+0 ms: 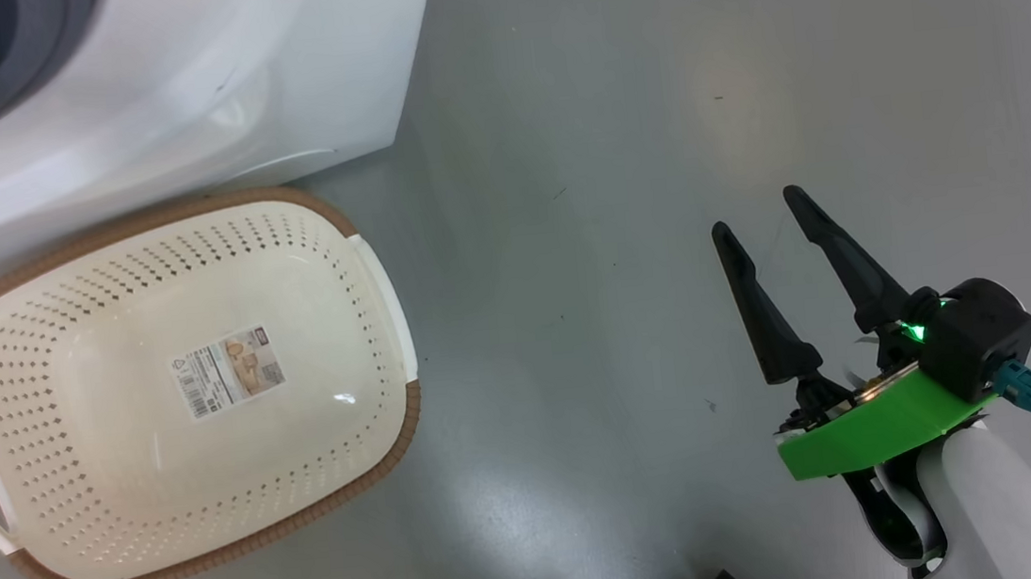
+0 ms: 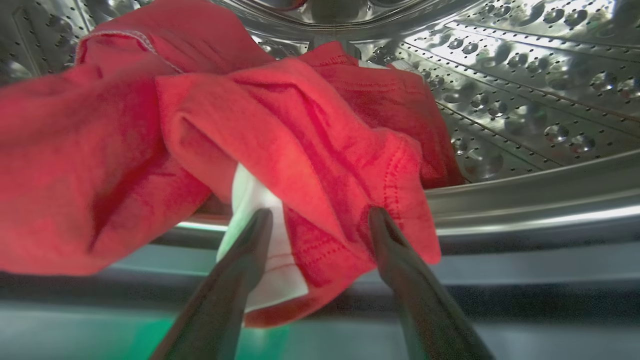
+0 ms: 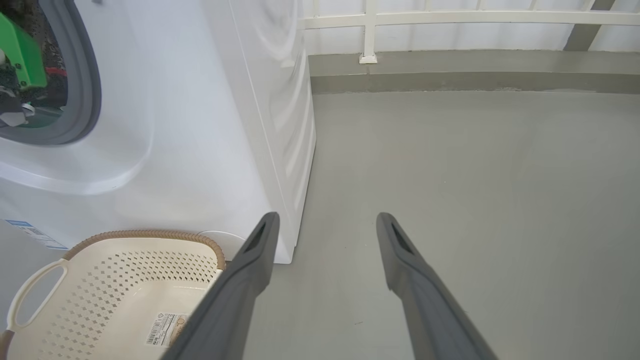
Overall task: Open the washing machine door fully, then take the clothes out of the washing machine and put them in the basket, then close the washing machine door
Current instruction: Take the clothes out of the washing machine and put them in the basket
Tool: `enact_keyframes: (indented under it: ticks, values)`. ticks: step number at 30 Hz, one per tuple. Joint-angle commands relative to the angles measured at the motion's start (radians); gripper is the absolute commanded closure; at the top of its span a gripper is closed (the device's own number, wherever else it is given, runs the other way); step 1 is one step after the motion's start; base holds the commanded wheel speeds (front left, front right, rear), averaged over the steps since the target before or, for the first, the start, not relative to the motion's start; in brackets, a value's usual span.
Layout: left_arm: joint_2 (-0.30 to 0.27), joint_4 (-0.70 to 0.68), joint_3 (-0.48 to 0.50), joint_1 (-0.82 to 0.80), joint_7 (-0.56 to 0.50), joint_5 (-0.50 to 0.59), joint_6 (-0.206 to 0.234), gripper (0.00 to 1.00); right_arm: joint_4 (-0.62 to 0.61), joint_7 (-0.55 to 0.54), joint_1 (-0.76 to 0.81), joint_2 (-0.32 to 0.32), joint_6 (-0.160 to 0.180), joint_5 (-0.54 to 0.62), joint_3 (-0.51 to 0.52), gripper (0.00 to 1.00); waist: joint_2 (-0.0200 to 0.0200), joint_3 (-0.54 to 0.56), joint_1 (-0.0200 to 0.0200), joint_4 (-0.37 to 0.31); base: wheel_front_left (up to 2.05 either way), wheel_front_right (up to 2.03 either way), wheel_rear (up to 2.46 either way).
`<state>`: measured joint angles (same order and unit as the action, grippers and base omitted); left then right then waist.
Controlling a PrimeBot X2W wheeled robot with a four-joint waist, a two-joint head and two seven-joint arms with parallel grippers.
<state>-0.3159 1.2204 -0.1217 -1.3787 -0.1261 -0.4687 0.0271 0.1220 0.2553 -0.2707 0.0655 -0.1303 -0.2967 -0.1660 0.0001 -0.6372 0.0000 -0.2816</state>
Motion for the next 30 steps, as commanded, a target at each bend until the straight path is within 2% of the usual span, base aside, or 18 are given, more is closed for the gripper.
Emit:
enact_keyframes:
  ticks: [1,2,3,4,5,16,30]
  values:
    - [-0.046,-0.009,-0.001,-0.024,-0.024,-0.005,0.013,0.00,-0.018,0.006,0.004,0.010,0.000,-0.009,-0.020,0.00,-0.0001,0.001,0.0000,0.001,0.00,0.00,0.00]
    - [-0.047,-0.007,-0.004,-0.026,-0.029,-0.004,0.015,0.10,-0.017,0.006,0.004,0.011,0.000,-0.009,-0.021,0.00,-0.0001,0.002,0.0000,0.000,0.00,0.00,0.00]
    - [-0.046,-0.005,-0.006,-0.027,-0.034,-0.004,0.017,0.50,-0.017,0.006,0.004,0.011,0.000,-0.010,-0.021,0.00,-0.0001,0.002,0.0000,0.000,0.00,0.00,0.00]
    - [-0.047,-0.003,-0.012,-0.027,-0.040,0.000,0.019,0.65,-0.017,0.006,0.004,0.011,0.000,-0.011,-0.022,0.00,-0.0001,0.003,0.0000,-0.001,0.00,0.00,0.00]
    - [-0.047,-0.002,-0.017,-0.029,-0.043,0.003,0.017,1.00,-0.016,0.006,0.003,0.012,0.000,-0.010,-0.022,0.00,-0.0001,0.004,0.0000,-0.001,0.00,0.00,0.00]
    - [-0.038,-0.008,-0.037,-0.027,-0.018,0.003,0.003,1.00,-0.017,0.006,0.001,0.015,0.000,-0.003,-0.014,0.00,-0.0001,0.012,0.0000,0.009,0.00,0.00,0.00]
    - [-0.012,-0.078,-0.080,0.033,0.159,0.029,-0.003,1.00,-0.025,0.006,0.020,0.033,0.000,0.031,-0.006,0.00,-0.0001,0.069,0.0000,0.077,0.00,0.00,0.00]
